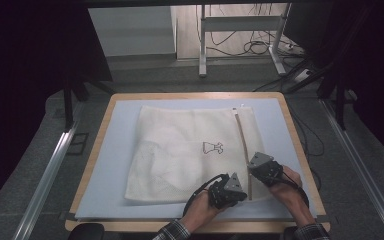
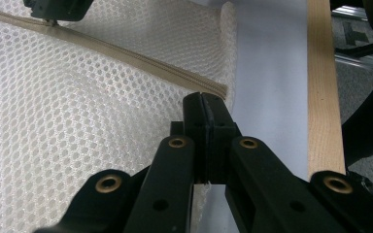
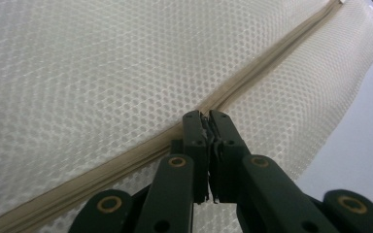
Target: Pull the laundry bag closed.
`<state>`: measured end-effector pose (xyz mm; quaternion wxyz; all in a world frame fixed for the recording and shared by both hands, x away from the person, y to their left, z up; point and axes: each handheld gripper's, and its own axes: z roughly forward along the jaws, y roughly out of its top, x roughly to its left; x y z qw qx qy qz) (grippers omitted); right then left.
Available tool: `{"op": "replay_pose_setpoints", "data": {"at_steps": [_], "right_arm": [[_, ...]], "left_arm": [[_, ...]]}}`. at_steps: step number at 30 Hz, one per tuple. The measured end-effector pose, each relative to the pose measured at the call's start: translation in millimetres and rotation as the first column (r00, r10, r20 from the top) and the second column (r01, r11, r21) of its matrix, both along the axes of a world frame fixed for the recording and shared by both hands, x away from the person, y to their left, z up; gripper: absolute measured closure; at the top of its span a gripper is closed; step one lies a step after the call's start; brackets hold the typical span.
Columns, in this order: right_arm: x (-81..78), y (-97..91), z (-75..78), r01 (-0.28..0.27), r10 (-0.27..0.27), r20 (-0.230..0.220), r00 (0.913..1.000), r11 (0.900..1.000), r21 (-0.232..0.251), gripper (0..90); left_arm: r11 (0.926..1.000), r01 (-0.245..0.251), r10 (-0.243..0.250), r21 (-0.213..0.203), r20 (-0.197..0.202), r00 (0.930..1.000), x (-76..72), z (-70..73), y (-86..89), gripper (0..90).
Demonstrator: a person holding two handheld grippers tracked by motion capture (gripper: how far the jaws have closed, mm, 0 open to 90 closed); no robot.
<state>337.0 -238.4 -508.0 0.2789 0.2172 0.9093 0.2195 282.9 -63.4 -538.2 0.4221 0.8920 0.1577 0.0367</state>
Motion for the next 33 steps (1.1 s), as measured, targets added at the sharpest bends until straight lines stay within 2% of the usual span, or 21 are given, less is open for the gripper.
{"op": "replay_pose_setpoints", "data": {"at_steps": [33], "right_arm": [[27.4, 5.8, -0.1, 0.017, -0.016, 0.022, 0.9996, 0.9995, -0.027, 86.0]], "left_arm": [[1.0000, 0.000, 0.000, 0.000, 0.002, 1.0000, -0.3, 0.0, -0.1, 89.8]]}}
